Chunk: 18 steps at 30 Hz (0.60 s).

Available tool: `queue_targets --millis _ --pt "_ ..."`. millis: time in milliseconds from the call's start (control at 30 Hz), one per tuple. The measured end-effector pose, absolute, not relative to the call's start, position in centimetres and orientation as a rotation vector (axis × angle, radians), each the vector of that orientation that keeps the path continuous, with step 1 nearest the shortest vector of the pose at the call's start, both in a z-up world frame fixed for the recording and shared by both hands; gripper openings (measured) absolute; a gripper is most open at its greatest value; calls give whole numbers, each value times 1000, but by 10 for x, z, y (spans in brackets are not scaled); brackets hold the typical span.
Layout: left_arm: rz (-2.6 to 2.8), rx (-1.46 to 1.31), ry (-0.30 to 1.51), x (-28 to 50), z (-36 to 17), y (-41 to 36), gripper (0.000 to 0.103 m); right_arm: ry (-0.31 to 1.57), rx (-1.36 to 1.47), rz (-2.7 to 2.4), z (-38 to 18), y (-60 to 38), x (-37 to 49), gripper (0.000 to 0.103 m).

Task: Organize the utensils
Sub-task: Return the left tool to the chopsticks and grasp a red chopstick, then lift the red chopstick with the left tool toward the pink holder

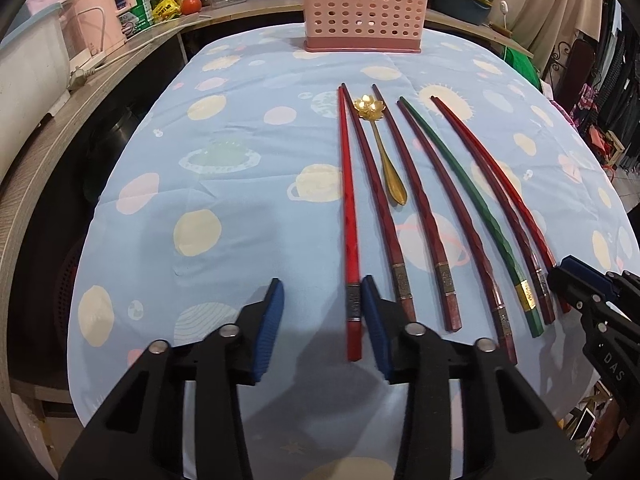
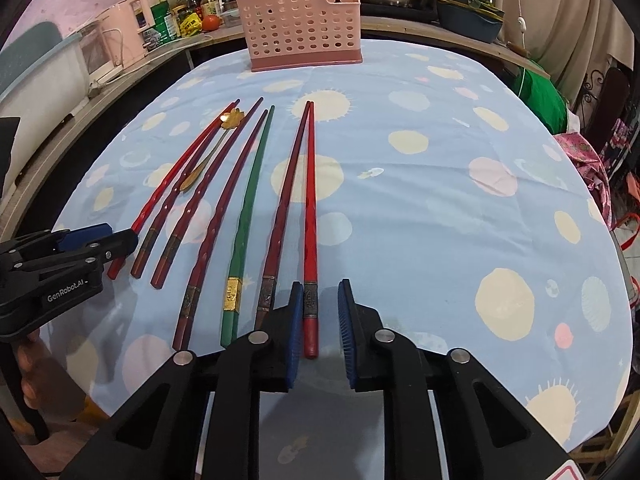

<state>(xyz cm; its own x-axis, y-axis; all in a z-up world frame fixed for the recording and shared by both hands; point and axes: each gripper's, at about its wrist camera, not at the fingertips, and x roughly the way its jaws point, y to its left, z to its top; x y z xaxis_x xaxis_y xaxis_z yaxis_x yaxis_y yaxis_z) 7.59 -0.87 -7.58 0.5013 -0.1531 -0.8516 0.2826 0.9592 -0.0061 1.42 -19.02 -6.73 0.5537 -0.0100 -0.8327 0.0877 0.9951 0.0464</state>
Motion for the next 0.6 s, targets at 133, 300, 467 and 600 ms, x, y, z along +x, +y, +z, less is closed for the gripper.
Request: queue_targets --millis 133,300,467,600 --pt "-275 134 1013 76 -75 -8 15 983 87 -50 -67 -190 14 7" --pt "-283 108 1024 76 -74 -4 8 984 99 -34 -66 -192 12 7" --pt "-274 81 1020 74 -67 2 7 958 111 -25 -55 -193 8 7" --pt "-273 57 1008 72 -55 7 7 922 126 -24 -39 -195 6 7"
